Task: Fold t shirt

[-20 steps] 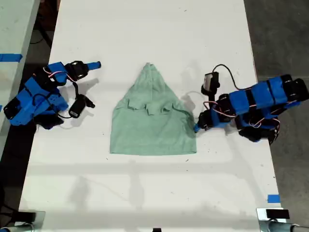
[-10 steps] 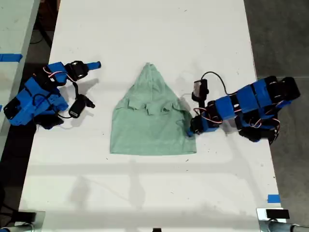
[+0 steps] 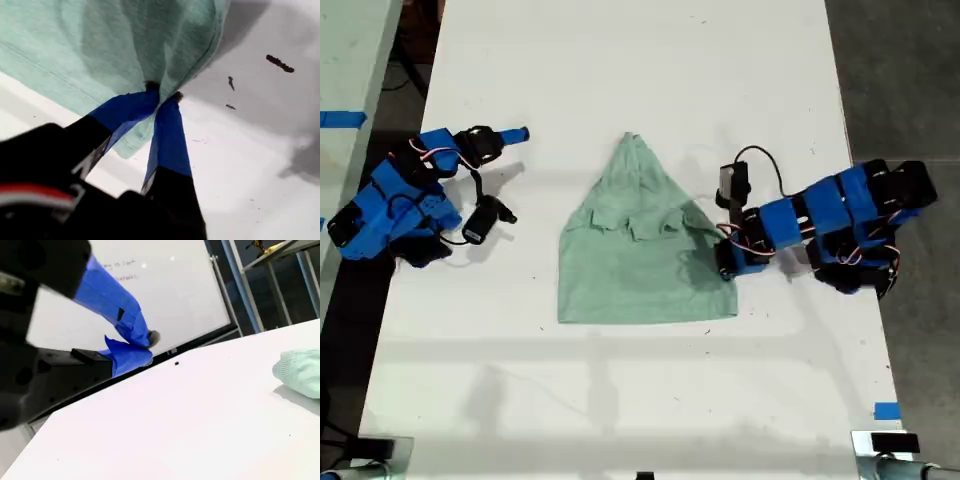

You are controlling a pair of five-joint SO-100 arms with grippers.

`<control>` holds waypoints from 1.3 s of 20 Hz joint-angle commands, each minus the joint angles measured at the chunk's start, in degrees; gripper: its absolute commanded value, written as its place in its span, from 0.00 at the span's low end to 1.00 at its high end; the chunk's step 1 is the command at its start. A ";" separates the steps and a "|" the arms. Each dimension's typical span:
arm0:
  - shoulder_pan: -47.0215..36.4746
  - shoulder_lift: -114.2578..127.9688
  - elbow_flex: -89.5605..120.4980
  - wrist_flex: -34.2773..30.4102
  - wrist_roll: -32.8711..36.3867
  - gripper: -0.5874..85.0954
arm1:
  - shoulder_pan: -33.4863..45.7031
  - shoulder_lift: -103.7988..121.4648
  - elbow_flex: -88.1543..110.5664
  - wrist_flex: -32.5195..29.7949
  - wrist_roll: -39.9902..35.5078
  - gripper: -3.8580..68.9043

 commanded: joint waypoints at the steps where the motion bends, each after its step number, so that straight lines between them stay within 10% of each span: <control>1: -0.44 0.44 1.93 -0.62 -0.88 0.00 | 0.09 2.55 -13.27 8.26 -2.64 0.07; 9: -0.44 0.44 1.93 -0.62 -0.79 0.00 | 1.14 -26.72 -59.59 18.72 -15.82 0.07; 17: -0.44 0.44 1.85 -0.62 -0.35 0.00 | 4.48 -42.10 -61.08 -3.60 -24.17 0.07; 19: -0.44 0.44 1.85 -0.62 -0.26 0.00 | 4.66 -43.24 -61.44 -5.27 -26.10 0.20; 26: -0.62 0.44 1.85 -0.62 -0.35 0.02 | 5.19 -32.08 -62.31 5.54 -27.86 0.29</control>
